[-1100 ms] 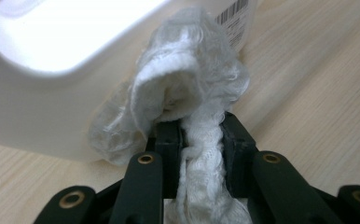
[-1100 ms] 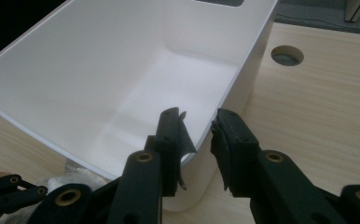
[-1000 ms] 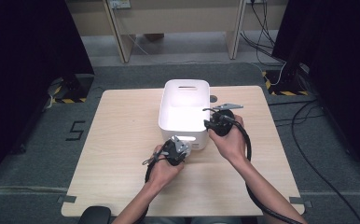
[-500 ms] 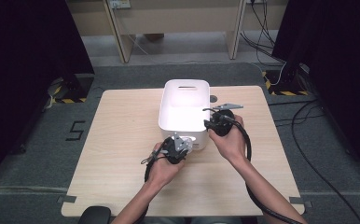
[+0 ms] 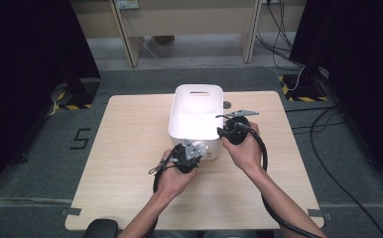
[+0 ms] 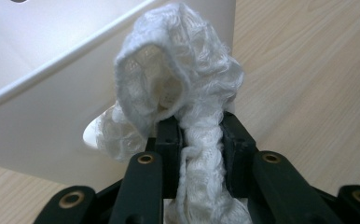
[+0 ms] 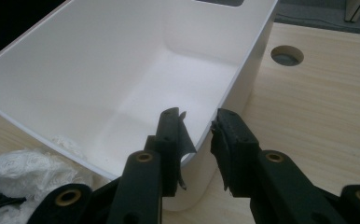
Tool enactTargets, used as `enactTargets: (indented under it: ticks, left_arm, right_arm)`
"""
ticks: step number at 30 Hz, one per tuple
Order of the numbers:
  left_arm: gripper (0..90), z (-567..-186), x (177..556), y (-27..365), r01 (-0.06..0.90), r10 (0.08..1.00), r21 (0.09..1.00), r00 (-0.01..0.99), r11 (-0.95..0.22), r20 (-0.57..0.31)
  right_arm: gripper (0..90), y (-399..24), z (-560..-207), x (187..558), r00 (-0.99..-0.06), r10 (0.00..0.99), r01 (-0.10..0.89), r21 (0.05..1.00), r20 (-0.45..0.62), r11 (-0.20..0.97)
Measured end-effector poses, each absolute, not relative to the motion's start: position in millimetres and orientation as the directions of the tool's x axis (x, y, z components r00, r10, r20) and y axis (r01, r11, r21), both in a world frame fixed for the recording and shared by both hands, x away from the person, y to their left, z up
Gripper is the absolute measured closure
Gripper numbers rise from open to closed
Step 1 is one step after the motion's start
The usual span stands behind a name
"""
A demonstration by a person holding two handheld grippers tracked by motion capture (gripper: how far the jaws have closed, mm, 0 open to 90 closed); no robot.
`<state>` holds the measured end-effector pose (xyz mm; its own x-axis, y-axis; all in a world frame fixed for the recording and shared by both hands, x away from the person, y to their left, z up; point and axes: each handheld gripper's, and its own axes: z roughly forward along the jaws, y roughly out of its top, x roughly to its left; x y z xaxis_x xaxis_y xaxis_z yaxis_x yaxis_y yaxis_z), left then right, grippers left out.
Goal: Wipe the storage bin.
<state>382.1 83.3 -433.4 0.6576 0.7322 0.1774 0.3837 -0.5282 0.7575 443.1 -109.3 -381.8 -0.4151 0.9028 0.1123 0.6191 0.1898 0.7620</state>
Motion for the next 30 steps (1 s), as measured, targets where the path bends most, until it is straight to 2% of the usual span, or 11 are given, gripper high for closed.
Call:
enactTargets:
  ticks: [12, 30]
  left_arm:
    - [72.2, -418, 376, 81, 0.351, 0.732, 0.774, 0.650, -0.527, 0.203]
    - [72.2, -427, 382, 70, 0.356, 0.718, 0.752, 0.661, -0.555, 0.217]
  right_arm:
    - [71.8, -109, -382, 443, -0.416, 0.903, 0.618, 0.762, 0.109, 0.193]
    - [71.8, -110, -382, 443, -0.416, 0.902, 0.619, 0.761, 0.112, 0.192]
